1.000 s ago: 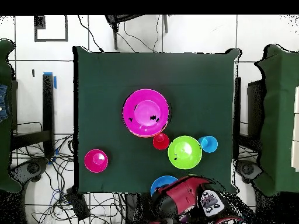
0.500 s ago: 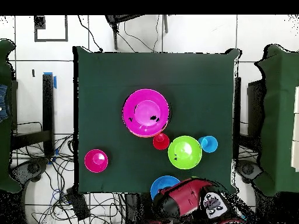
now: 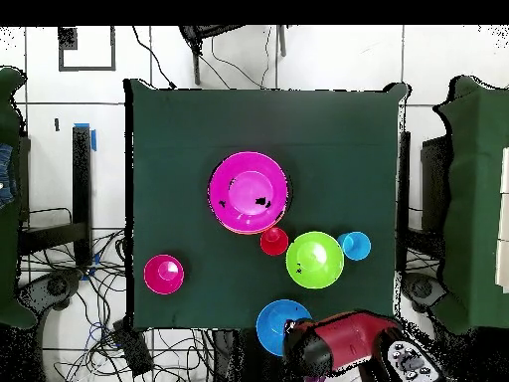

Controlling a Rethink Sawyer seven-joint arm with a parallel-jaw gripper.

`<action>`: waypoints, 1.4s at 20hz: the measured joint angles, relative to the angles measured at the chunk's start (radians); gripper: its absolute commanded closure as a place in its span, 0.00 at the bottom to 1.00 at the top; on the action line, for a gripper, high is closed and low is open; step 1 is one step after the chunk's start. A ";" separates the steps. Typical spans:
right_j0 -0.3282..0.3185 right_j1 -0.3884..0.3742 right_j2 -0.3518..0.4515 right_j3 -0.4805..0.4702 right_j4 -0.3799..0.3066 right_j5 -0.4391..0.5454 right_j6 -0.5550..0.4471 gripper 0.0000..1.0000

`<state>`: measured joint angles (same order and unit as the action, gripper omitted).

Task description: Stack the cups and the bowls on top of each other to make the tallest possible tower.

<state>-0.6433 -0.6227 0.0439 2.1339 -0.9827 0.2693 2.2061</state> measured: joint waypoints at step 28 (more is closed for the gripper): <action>-0.389 0.114 0.428 -0.022 0.008 0.286 -0.445 1.00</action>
<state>-1.0320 -0.5087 0.4723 2.1121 -0.9744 0.5556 1.7607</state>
